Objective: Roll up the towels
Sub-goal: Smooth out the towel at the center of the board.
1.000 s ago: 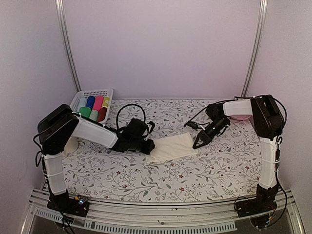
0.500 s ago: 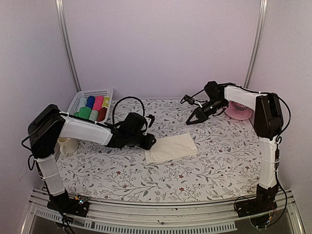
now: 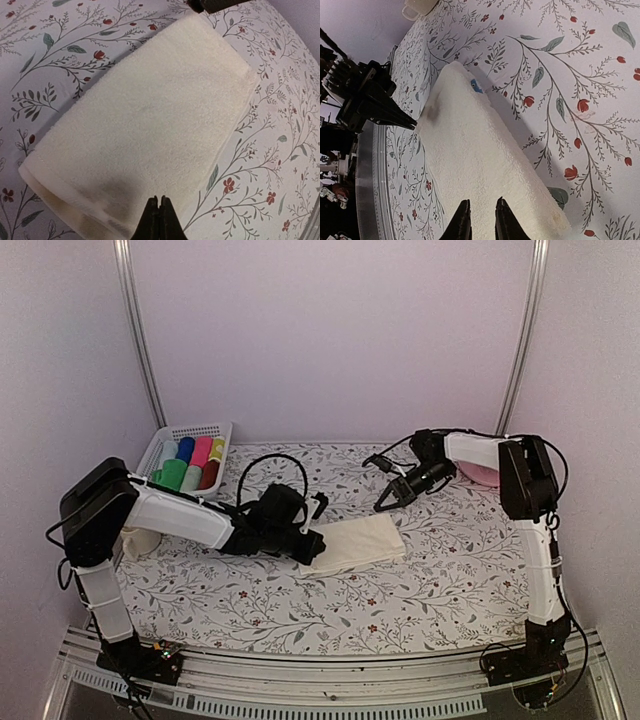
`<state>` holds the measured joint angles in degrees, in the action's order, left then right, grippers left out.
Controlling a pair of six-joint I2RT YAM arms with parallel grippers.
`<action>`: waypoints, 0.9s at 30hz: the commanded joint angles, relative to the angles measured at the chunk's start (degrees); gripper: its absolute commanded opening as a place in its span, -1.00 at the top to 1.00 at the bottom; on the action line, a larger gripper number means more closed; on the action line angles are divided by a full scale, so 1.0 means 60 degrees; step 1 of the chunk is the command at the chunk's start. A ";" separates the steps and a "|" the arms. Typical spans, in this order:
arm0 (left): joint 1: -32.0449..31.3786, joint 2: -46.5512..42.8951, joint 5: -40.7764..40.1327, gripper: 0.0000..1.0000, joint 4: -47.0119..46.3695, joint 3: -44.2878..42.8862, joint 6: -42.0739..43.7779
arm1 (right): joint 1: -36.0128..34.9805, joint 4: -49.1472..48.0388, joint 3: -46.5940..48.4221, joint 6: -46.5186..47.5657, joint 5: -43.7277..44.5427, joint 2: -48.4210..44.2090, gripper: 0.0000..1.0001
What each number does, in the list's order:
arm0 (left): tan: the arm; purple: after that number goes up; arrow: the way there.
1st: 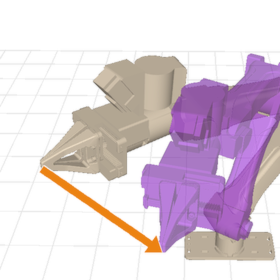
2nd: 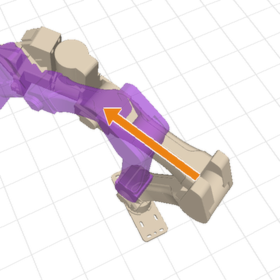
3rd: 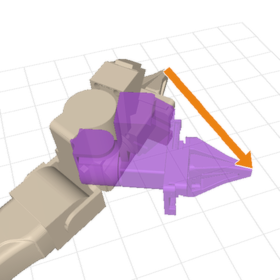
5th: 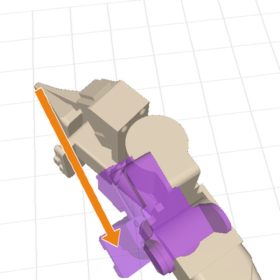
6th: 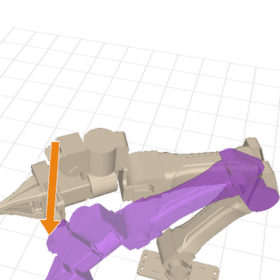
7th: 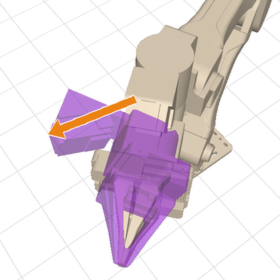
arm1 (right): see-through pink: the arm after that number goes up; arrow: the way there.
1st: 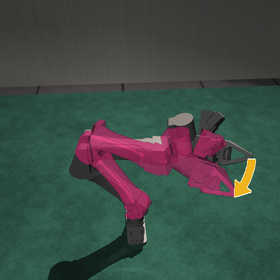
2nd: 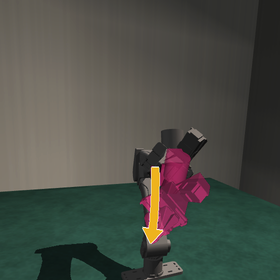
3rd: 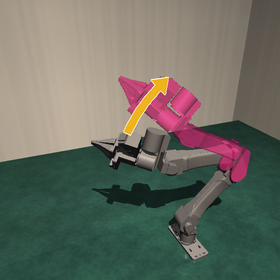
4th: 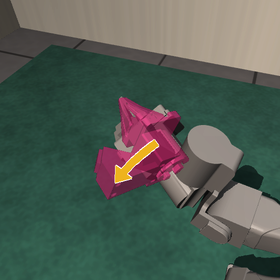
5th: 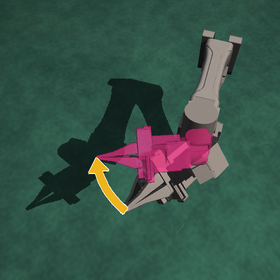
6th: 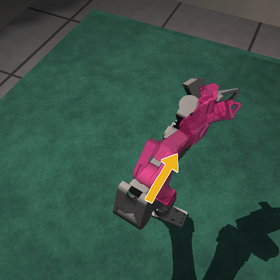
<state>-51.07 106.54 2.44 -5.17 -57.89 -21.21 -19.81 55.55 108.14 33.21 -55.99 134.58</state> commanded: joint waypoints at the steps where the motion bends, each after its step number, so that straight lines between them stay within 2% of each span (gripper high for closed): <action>1: -0.0218 0.0378 0.0340 1.00 -0.0121 0.0251 -0.0142 | 0.0074 -0.0344 0.0073 -0.0239 -0.0365 0.0706 0.69; 12: -0.0336 0.0475 0.0021 1.00 0.0037 0.0878 -0.0423 | 0.0591 -0.0758 0.0068 -0.1019 -0.0880 0.1711 0.71; 20: -0.0366 0.0421 -0.0184 0.97 0.0048 0.0858 -0.0465 | 0.0591 0.0019 0.0287 -0.0688 -0.1179 0.1630 0.70; 23: -0.0373 0.0229 -0.0334 0.62 0.0174 0.0670 -0.0365 | 0.0588 0.0451 0.0264 -0.0306 -0.1204 0.1047 0.70; 24: -0.0366 0.0174 -0.0353 0.42 0.0208 0.0605 -0.0307 | 0.0592 0.0512 0.0219 -0.0168 -0.1198 0.0821 0.70; 25: -0.0355 0.0110 -0.0381 0.30 0.0267 0.0521 -0.0223 | 0.0592 0.0637 0.0117 -0.0103 -0.1208 0.0568 0.69; 27: -0.0351 0.0040 -0.0441 0.22 0.0436 0.0333 -0.0094 | 0.0592 0.0778 -0.0109 0.0066 -0.1293 0.0143 0.68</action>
<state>-52.84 108.16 1.78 -6.74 -54.37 -23.27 -16.47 56.60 108.51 30.15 -62.52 142.71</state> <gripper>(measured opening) 0.360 0.156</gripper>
